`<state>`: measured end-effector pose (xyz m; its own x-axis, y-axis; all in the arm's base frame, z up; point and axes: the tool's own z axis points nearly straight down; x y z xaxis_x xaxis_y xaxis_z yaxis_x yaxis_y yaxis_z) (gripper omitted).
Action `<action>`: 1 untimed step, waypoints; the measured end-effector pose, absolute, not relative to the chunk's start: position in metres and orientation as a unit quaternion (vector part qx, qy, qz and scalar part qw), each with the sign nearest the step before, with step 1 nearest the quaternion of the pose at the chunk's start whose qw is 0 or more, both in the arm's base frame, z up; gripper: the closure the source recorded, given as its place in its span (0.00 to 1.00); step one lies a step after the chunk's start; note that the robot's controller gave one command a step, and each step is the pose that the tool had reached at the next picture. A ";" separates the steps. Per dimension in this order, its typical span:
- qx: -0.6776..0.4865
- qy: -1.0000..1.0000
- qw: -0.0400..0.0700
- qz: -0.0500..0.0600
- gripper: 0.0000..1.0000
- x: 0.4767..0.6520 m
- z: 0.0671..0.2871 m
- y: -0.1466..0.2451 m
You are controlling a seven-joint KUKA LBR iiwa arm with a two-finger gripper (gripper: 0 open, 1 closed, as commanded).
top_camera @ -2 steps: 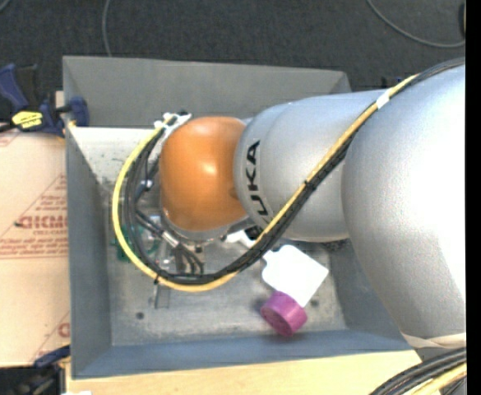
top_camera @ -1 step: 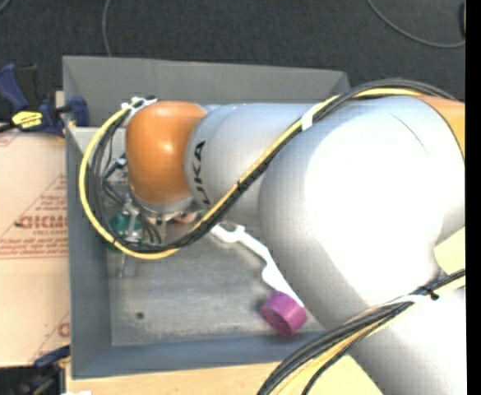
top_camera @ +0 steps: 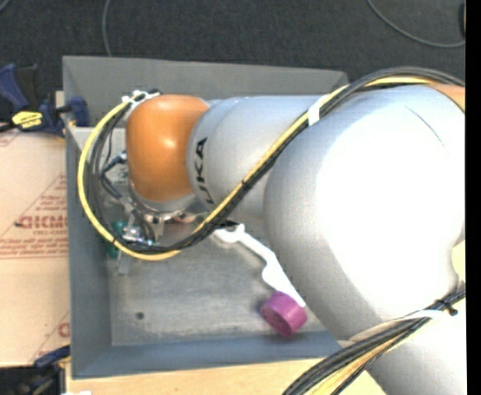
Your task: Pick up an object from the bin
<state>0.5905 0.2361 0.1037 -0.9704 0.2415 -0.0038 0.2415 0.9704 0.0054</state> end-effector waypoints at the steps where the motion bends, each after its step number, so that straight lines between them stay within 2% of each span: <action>1: 0.060 0.998 0.003 0.002 0.00 0.606 0.072 0.229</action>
Offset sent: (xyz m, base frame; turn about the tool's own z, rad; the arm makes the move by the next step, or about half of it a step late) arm 0.0107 0.0027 -0.0337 0.1205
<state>0.6057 0.2291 0.0719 -0.9927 0.1205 -0.0062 0.1205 0.9927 0.0047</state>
